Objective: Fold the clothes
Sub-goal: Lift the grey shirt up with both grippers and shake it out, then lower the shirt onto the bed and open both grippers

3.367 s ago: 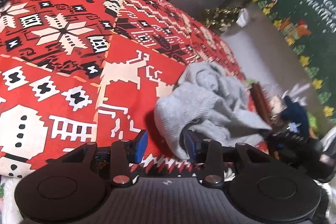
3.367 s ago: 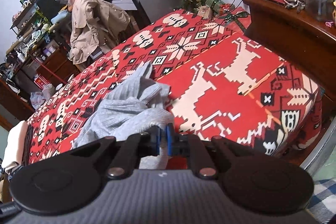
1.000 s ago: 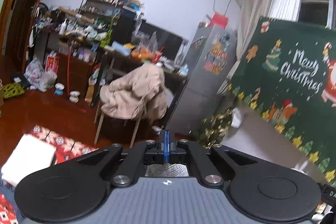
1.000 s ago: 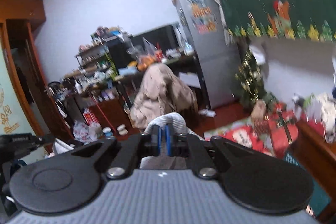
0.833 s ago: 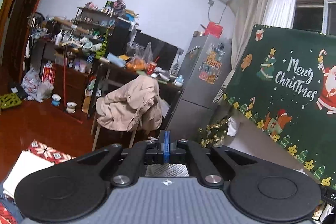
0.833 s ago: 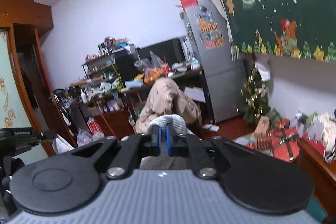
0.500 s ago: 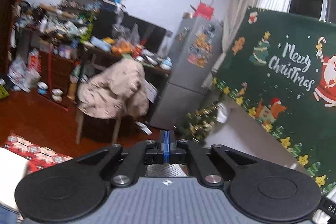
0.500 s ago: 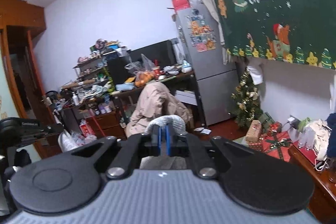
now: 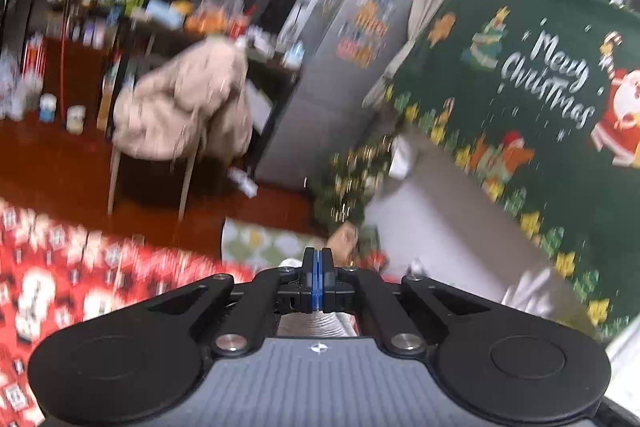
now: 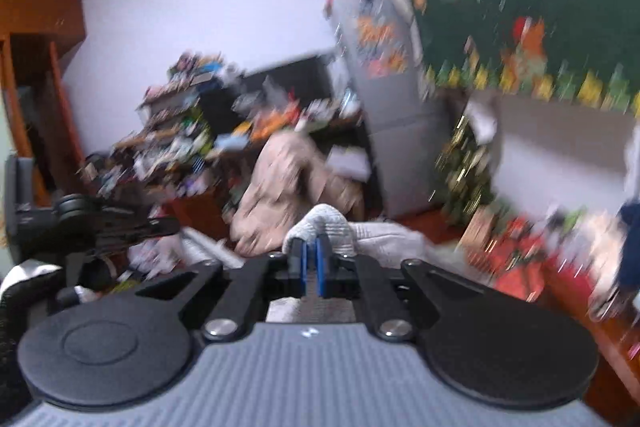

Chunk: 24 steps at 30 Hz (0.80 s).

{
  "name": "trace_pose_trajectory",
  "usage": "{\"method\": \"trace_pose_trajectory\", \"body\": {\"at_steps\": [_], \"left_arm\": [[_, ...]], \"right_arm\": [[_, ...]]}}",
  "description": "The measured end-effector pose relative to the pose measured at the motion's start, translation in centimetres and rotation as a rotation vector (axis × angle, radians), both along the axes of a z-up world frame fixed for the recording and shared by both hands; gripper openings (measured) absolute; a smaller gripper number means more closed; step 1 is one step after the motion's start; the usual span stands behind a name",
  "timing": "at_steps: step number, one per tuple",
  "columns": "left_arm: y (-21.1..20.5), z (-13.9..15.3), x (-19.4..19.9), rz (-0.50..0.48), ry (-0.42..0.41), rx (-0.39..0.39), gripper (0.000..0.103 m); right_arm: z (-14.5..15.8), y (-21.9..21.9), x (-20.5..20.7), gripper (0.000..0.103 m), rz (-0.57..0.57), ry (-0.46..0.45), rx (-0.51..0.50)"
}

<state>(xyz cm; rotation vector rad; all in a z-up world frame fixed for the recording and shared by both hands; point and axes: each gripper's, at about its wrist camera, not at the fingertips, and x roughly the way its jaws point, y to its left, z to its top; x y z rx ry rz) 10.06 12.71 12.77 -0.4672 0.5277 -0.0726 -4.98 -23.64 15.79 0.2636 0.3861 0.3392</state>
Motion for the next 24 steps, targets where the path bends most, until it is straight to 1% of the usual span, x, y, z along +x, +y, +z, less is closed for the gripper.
{"method": "trace_pose_trajectory", "body": {"at_steps": [4,5,8,10,11,13,14,15,17,18,20,21,22,24], "left_arm": [[3.0,-8.7,-1.6,0.020,0.123,-0.035,0.000],[3.7,-10.6,-1.8,0.024,0.152,-0.044,0.000],[5.0,-15.4,-2.8,0.040,0.226,-0.034,0.000],[5.6,-18.2,-3.4,0.047,0.271,-0.021,0.000],[5.8,-19.4,-3.8,0.049,0.292,-0.016,0.001],[6.6,-21.4,-4.6,0.050,0.324,-0.030,0.002],[7.2,-22.3,-5.1,0.057,0.337,-0.032,0.006],[7.3,-22.9,-5.4,0.064,0.343,-0.028,0.008],[7.4,-23.8,-6.3,0.060,0.353,-0.037,0.014],[7.4,-24.0,-6.8,0.057,0.352,-0.047,0.015],[7.3,-24.4,-7.9,0.050,0.349,-0.067,0.025],[7.1,-24.2,-8.5,0.044,0.339,-0.073,0.028],[6.7,-23.8,-8.9,0.029,0.330,-0.073,0.030],[5.9,-23.2,-9.9,0.001,0.311,-0.072,0.034]], "right_arm": [[-8.1,3.0,-0.7,0.005,0.087,0.112,0.025],[-10.5,4.2,-0.7,0.005,0.101,0.149,0.025],[-17.7,7.0,-0.7,0.005,0.139,0.278,0.036],[-21.9,9.0,-0.7,0.005,0.157,0.358,0.032],[-23.7,10.0,-1.0,0.005,0.164,0.384,0.018],[-26.9,11.8,-1.4,0.006,0.176,0.428,-0.007],[-28.1,12.5,-1.6,0.007,0.180,0.445,-0.007],[-29.0,13.1,-1.8,0.011,0.182,0.461,-0.004],[-30.2,13.5,-2.1,0.014,0.185,0.487,0.005],[-30.6,13.6,-2.2,0.019,0.185,0.496,0.008],[-30.3,13.4,-2.3,0.023,0.183,0.494,0.004],[-30.0,13.2,-2.5,0.027,0.185,0.486,-0.001],[-29.3,13.1,-2.7,0.029,0.191,0.476,-0.007],[-27.6,12.8,-3.0,0.042,0.203,0.452,-0.033]]}}
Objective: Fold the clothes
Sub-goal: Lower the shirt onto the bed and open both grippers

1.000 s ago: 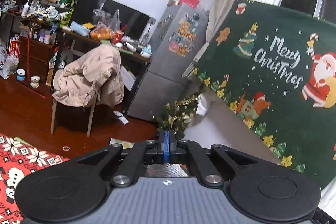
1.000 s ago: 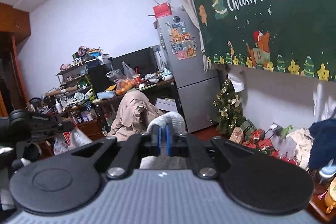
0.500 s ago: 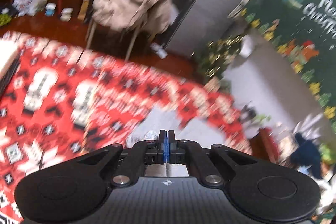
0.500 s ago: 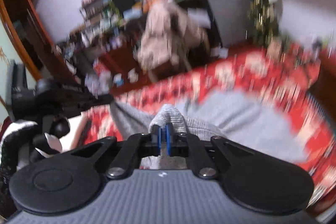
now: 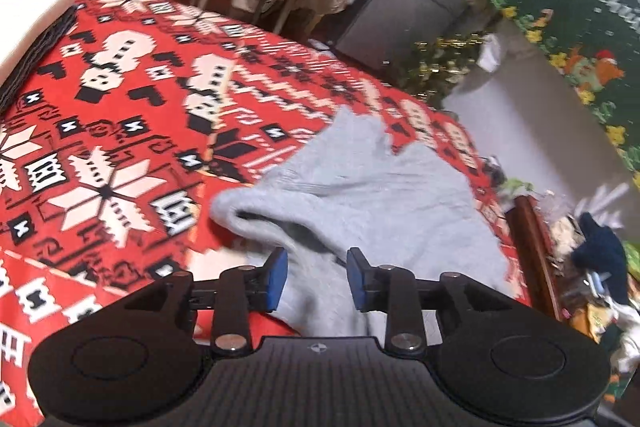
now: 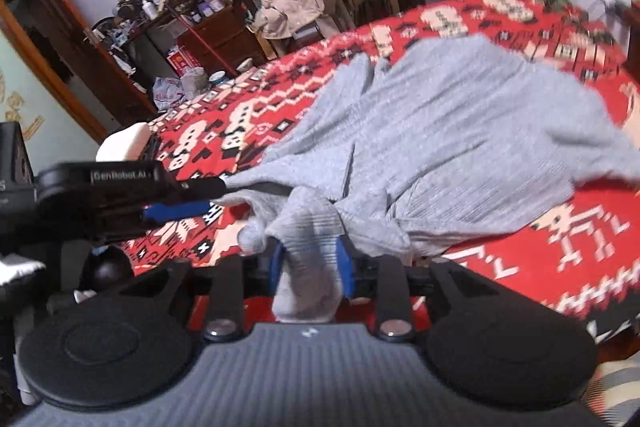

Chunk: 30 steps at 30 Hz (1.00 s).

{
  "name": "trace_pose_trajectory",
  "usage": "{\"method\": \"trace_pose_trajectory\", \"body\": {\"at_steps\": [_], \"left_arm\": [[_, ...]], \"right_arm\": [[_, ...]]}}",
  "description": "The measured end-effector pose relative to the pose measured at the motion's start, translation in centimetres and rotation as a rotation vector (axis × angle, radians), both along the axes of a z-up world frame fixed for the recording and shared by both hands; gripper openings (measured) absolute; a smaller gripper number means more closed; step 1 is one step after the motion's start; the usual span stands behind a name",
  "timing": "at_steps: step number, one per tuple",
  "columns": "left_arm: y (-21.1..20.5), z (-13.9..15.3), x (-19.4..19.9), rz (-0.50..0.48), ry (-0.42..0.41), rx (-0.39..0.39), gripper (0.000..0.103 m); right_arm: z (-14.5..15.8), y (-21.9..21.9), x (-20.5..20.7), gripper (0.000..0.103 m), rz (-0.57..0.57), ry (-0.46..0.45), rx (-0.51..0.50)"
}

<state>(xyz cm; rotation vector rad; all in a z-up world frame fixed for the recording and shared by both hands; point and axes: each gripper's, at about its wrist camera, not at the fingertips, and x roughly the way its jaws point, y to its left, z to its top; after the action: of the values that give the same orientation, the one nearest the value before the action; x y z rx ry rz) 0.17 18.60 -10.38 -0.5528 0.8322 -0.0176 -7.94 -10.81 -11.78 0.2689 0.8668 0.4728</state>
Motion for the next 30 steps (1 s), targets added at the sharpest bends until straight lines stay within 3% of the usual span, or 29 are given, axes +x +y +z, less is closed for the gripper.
{"method": "trace_pose_trajectory", "body": {"at_steps": [3,9,18,21,30], "left_arm": [[-2.0,1.6,-1.0,-0.048,-0.016,-0.004,0.039],[-4.1,1.0,-2.9,-0.088,0.022,-0.052,0.039],[-5.5,-3.8,-5.6,-0.062,0.156,-0.275,0.039],[-5.9,-4.7,-5.8,-0.047,0.167,-0.328,0.039],[-9.0,-6.5,-4.3,-0.099,0.245,-0.241,0.040]], "right_arm": [[3.6,-0.1,-0.8,0.060,0.032,-0.067,-0.043],[5.6,-2.1,-2.7,0.061,0.029,-0.081,-0.066],[4.5,-6.2,-3.0,0.061,-0.081,-0.041,-0.031],[4.1,-6.3,-2.9,0.061,-0.088,-0.038,-0.024],[3.3,-5.6,-2.7,0.061,-0.075,-0.023,-0.006]]}}
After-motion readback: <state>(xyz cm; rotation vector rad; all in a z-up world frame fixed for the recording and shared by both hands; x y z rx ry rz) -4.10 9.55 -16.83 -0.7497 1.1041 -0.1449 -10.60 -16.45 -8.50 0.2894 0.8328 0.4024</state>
